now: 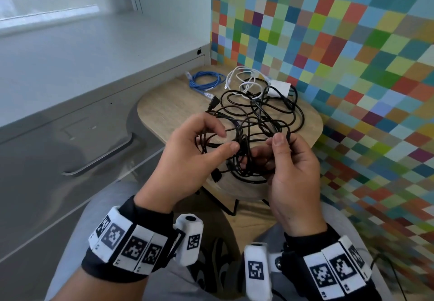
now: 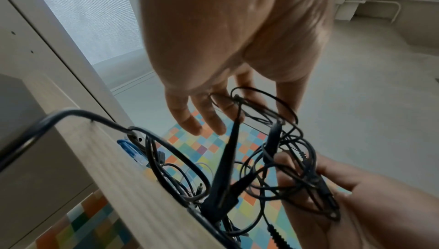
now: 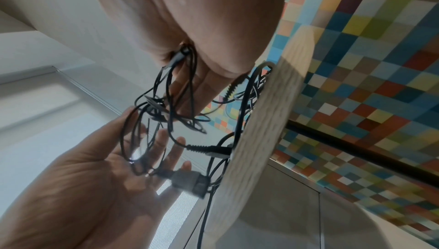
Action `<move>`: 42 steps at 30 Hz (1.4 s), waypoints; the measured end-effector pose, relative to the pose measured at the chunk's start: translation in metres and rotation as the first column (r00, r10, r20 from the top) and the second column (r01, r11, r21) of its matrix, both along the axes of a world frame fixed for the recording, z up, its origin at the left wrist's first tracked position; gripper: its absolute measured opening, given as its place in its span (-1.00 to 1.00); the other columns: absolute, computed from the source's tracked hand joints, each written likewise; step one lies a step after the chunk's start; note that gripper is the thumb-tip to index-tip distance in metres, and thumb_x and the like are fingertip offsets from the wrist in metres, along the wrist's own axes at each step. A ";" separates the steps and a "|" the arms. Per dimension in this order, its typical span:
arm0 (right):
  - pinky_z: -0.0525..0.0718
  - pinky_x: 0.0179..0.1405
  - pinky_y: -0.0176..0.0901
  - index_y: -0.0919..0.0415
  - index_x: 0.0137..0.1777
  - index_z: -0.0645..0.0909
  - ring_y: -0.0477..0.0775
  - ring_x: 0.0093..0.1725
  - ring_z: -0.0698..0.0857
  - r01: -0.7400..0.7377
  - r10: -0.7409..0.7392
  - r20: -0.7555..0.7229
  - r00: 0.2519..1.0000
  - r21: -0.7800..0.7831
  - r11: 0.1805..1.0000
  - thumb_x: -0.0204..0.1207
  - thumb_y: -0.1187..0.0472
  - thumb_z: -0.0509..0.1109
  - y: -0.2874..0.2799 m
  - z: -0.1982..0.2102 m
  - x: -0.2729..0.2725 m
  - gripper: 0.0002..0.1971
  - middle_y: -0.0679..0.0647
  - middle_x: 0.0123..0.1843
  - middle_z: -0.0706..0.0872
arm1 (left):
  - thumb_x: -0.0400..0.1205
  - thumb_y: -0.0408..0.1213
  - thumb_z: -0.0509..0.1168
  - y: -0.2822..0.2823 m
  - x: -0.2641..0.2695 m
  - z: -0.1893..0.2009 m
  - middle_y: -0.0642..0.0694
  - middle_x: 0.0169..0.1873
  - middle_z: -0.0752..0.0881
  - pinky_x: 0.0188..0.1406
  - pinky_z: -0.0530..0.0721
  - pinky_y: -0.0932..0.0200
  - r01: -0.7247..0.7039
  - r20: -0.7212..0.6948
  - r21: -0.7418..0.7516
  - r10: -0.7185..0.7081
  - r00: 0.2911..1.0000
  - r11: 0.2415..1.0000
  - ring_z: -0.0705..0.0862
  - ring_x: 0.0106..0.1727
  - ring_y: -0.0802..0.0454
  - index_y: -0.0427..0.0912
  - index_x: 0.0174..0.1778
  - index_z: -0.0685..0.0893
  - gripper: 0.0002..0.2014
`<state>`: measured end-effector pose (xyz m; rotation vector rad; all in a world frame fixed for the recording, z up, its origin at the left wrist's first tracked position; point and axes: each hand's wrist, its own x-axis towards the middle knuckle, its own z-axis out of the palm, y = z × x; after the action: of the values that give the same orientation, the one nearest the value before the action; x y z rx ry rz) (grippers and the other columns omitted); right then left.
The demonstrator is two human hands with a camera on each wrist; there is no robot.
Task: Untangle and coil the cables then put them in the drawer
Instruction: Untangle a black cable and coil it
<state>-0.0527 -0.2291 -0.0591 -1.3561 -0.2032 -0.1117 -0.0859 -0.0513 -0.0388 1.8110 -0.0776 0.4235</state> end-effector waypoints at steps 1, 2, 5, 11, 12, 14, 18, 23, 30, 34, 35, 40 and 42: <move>0.86 -0.11 0.26 0.19 0.01 0.65 0.35 -0.17 0.87 0.005 -0.004 0.016 1.000 -0.011 1.000 0.72 -0.07 0.33 0.000 0.000 0.000 -0.69 0.23 -0.18 0.85 | 0.53 -0.05 0.55 0.000 0.000 0.000 0.05 0.01 0.75 0.29 0.69 -0.20 -0.005 -0.011 0.026 0.005 1.000 1.000 0.73 0.17 -0.01 0.05 -0.04 0.73 -0.82; 0.86 -0.07 0.28 0.18 0.02 0.66 0.36 -0.13 0.87 0.005 -0.004 0.032 0.999 -0.025 1.000 0.73 -0.07 0.33 0.000 0.000 -0.001 -0.70 0.24 -0.16 0.86 | 0.56 -0.06 0.54 0.000 0.001 0.000 0.06 0.01 0.76 0.30 0.69 -0.22 -0.009 -0.019 0.032 0.010 1.000 0.999 0.74 0.16 0.01 0.07 -0.07 0.77 -0.88; 0.85 -0.01 0.29 0.09 0.01 0.68 0.31 -0.07 0.87 -0.007 0.012 0.075 0.997 -0.068 0.998 0.71 -0.10 0.34 0.001 -0.002 -0.002 -0.73 0.23 -0.10 0.86 | 0.60 -0.21 0.56 0.000 0.001 0.002 0.09 -0.02 0.79 0.30 0.70 -0.20 -0.043 -0.037 0.018 0.044 0.998 0.999 0.76 0.12 0.11 0.12 -0.07 0.82 -0.89; 0.85 0.04 0.12 0.12 0.04 0.67 0.15 0.02 0.86 -0.076 0.090 0.105 0.990 -0.134 0.988 0.74 0.02 0.30 0.001 0.001 -0.003 -0.80 0.10 -0.05 0.85 | 0.55 -0.02 0.57 0.001 0.000 0.001 0.14 0.09 0.79 0.33 0.70 -0.19 -0.071 -0.070 0.035 0.073 0.995 0.997 0.75 0.22 0.12 0.17 0.04 0.84 -0.83; 0.85 0.06 0.17 0.11 0.05 0.68 0.17 0.03 0.85 -0.080 0.096 0.106 0.990 -0.146 0.986 0.76 0.03 0.31 0.000 0.001 -0.002 -0.80 0.09 -0.04 0.84 | 0.56 -0.03 0.56 0.000 0.001 0.000 0.12 0.07 0.79 0.31 0.70 -0.20 -0.075 -0.062 0.035 0.077 0.995 0.997 0.75 0.20 0.10 0.15 0.02 0.84 -0.86; 0.83 0.12 0.37 0.12 0.05 0.69 0.30 0.05 0.84 -0.076 0.096 0.116 0.989 -0.164 0.984 0.78 0.03 0.34 -0.002 -0.002 0.000 -0.80 0.19 -0.01 0.84 | 0.63 -0.14 0.53 0.001 0.002 0.001 0.06 0.01 0.79 0.27 0.71 -0.21 -0.079 -0.026 0.011 0.080 0.996 0.997 0.76 0.12 0.06 0.09 -0.04 0.83 -0.96; 0.86 -0.02 0.27 0.08 -0.03 0.72 0.27 -0.03 0.86 -0.012 0.015 0.044 0.999 -0.082 0.997 0.81 0.07 0.31 -0.007 -0.004 0.008 -0.77 0.19 -0.04 0.85 | 0.74 -0.20 0.37 0.011 0.000 0.008 -0.31 0.01 0.77 0.24 0.68 -0.25 -0.130 -0.048 -0.230 0.122 0.991 0.965 0.70 0.03 -0.31 0.10 -0.19 0.74 -0.81; 0.75 -0.33 -0.15 0.11 0.00 0.67 0.02 -0.33 0.73 0.111 -0.107 -0.067 0.992 0.047 0.993 0.82 0.23 0.29 -0.018 -0.003 0.020 -0.83 0.01 -0.20 0.78 | 0.83 -0.23 0.21 0.035 0.001 0.013 -0.16 -0.26 0.77 -0.02 0.75 -0.10 -0.291 -0.005 -0.483 0.330 0.944 0.826 0.75 -0.16 -0.16 -0.05 -0.10 0.63 -0.80; 0.82 -0.19 0.11 0.11 0.15 0.66 0.20 -0.12 0.83 0.023 -0.010 -0.109 0.994 0.118 0.993 0.84 0.32 0.22 -0.015 -0.004 0.021 -0.81 0.13 -0.01 0.82 | 0.84 -0.25 0.21 0.041 0.000 0.015 -0.05 -0.40 0.63 -0.42 0.45 0.03 -0.282 0.004 -0.466 0.320 0.947 0.839 0.44 -0.54 0.00 -0.09 -0.04 0.65 -0.83; 0.81 -0.02 0.19 0.16 0.22 0.66 0.27 0.02 0.85 -0.066 0.077 -0.088 0.993 0.117 0.991 0.83 0.41 0.17 -0.009 -0.006 0.017 -0.75 0.25 0.10 0.82 | 0.84 -0.36 0.19 0.028 -0.002 0.017 -0.09 -0.30 0.68 -0.37 0.56 0.12 -0.180 0.015 -0.415 0.205 0.979 0.892 0.53 -0.42 -0.04 -0.14 0.17 0.73 -0.81; 0.81 0.01 0.22 0.16 0.22 0.67 0.28 0.04 0.84 -0.076 0.084 -0.074 0.994 0.108 0.991 0.82 0.42 0.17 -0.008 -0.006 0.016 -0.74 0.26 0.10 0.82 | 0.83 -0.40 0.19 0.025 -0.002 0.017 -0.09 -0.26 0.71 -0.32 0.62 0.13 -0.167 0.008 -0.383 0.184 0.983 0.909 0.57 -0.37 -0.05 -0.12 0.24 0.73 -0.77; 0.82 -0.04 0.13 0.15 0.22 0.66 0.25 0.06 0.85 -0.096 0.101 -0.034 0.994 0.111 0.989 0.83 0.44 0.13 -0.007 -0.002 0.013 -0.71 0.21 0.09 0.84 | 0.79 -0.36 0.28 0.019 0.001 0.006 0.11 0.24 0.76 0.38 0.67 0.01 -0.148 -0.098 -0.167 0.133 0.986 0.975 0.72 0.26 0.17 0.14 0.63 0.49 -0.50; 0.83 -0.07 0.05 0.15 0.22 0.65 0.21 0.05 0.86 -0.099 0.105 -0.036 0.994 0.137 0.986 0.83 0.44 0.12 -0.007 0.000 0.012 -0.71 0.16 0.08 0.85 | 0.76 -0.29 0.35 0.016 0.001 0.003 0.20 0.42 0.64 0.56 0.56 -0.03 -0.161 -0.145 -0.080 0.148 0.978 0.984 0.58 0.47 0.27 0.25 0.61 0.47 -0.47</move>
<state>-0.0405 -0.2363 -0.0593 -1.2098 -0.2244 -0.0099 -0.0853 -0.0350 -0.0354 1.7571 0.1783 0.4028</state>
